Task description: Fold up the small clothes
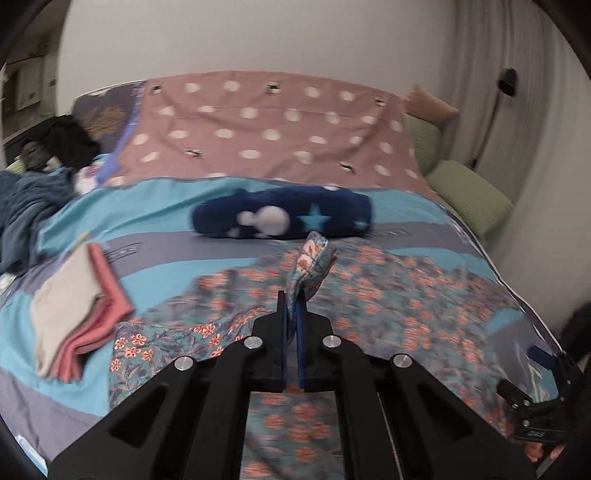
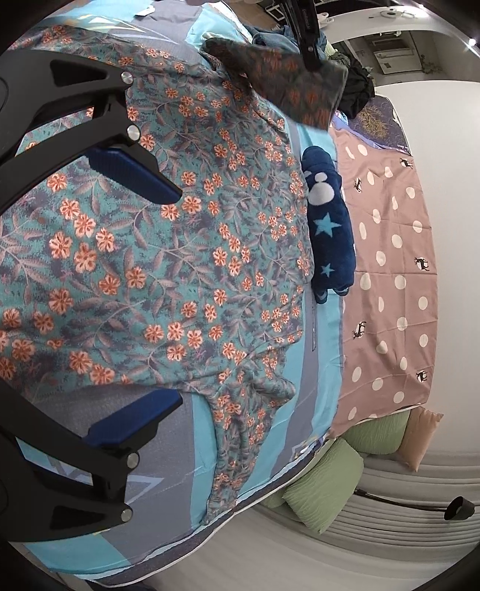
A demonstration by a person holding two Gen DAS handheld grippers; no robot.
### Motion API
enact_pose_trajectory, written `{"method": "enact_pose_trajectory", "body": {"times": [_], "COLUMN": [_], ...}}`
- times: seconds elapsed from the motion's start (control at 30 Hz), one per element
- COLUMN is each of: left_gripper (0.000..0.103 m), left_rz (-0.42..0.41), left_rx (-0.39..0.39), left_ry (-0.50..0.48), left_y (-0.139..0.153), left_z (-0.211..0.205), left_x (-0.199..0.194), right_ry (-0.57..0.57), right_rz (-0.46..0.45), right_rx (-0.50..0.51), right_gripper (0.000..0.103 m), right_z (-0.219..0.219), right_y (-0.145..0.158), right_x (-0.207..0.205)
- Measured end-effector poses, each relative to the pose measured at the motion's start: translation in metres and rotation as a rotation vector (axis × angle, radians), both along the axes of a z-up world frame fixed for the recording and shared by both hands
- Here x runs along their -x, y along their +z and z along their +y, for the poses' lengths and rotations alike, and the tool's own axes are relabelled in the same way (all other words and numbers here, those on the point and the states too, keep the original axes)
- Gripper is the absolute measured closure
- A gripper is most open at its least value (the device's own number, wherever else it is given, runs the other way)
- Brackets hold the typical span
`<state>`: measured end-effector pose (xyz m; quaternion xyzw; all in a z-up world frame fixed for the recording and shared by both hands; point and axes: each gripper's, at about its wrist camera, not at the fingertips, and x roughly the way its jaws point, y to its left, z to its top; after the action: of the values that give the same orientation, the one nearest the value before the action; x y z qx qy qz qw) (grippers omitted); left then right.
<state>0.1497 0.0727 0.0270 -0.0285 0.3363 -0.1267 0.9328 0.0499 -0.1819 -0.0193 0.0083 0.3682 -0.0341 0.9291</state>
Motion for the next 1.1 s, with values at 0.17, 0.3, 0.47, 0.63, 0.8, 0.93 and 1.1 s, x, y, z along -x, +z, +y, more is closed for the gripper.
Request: {"method": "enact_pose_trajectory", "body": {"times": [0.17,0.3,0.47,0.63,0.8,0.93,1.1], "left_gripper": [0.099,0.099,0.099,0.099,0.099,0.099,0.099], "left_rz": [0.031,0.079,0.113,0.126,0.134,0.145,0.125], "left_rx": [-0.036,-0.044,-0.04,-0.044,-0.044,-0.05,-0.059], "left_ry": [-0.11,-0.155,-0.173,-0.175,-0.176,-0.174,-0.184], "left_y": [-0.022,-0.044,-0.059,-0.066,-0.071,-0.074,-0.069], "left_z": [-0.05,-0.069,-0.068,-0.066,-0.066,-0.07,-0.08], "left_x": [0.006,0.01,0.015,0.023,0.029,0.027,0.026], "right_ry": [0.007,0.129,0.331,0.335,0.263,0.229,0.276], "right_rz": [0.017,0.1,0.329,0.465,0.591,0.667,0.618], "right_rx": [-0.032,-0.18,-0.395,-0.635,-0.796,-0.827,-0.699], "right_gripper": [0.002,0.02,0.057,0.022,0.022,0.057,0.067], "right_z": [-0.01,-0.015,-0.006,0.005,0.011,0.028,0.046], "right_y": [0.0,-0.001,-0.016,-0.036,-0.058,-0.075,-0.056], "right_x": [-0.005,-0.019,-0.062,-0.115,-0.159,-0.185,-0.201]}}
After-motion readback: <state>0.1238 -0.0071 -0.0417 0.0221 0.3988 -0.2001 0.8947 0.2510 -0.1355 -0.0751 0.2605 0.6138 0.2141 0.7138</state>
